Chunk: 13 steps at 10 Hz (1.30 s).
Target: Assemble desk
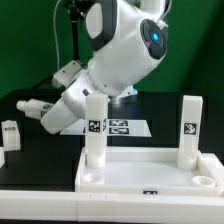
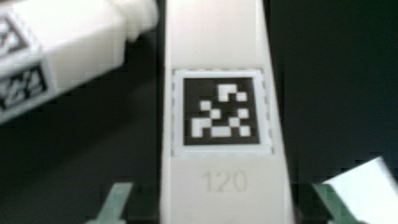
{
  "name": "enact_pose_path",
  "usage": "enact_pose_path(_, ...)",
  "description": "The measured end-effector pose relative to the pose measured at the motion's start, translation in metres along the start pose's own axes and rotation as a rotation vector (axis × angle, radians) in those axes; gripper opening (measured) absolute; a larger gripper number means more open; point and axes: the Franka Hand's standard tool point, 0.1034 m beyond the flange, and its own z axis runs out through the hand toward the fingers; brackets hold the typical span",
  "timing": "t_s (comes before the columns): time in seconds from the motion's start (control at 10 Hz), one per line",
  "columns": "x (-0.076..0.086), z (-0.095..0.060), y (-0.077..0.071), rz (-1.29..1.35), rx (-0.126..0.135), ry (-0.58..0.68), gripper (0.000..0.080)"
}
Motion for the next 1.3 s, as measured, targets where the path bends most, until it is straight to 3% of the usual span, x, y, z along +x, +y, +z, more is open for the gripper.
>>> enact_pose_path(0.1, -0.011, -0.003, -0.004, 0.012, 0.029, -0.008, 0.0290)
enact_pose_path(0.4, -0.011, -0.003, -0.002, -0.005, 0.027, 0.012, 0.0290)
enact_pose_path(0.5, -0.012, -0.005, 0.001, -0.021, 0.031, 0.088, 0.0290)
enact_pose_path(0.6, -0.025, -0.010, 0.001, -0.025, 0.057, 0.126, 0.0290)
enact_pose_path(0.9, -0.065, -0.028, 0.003, -0.024, 0.096, 0.291, 0.0290)
enact_pose_path(1.3, -0.074, -0.024, 0.008, 0.004, 0.119, 0.526, 0.0290)
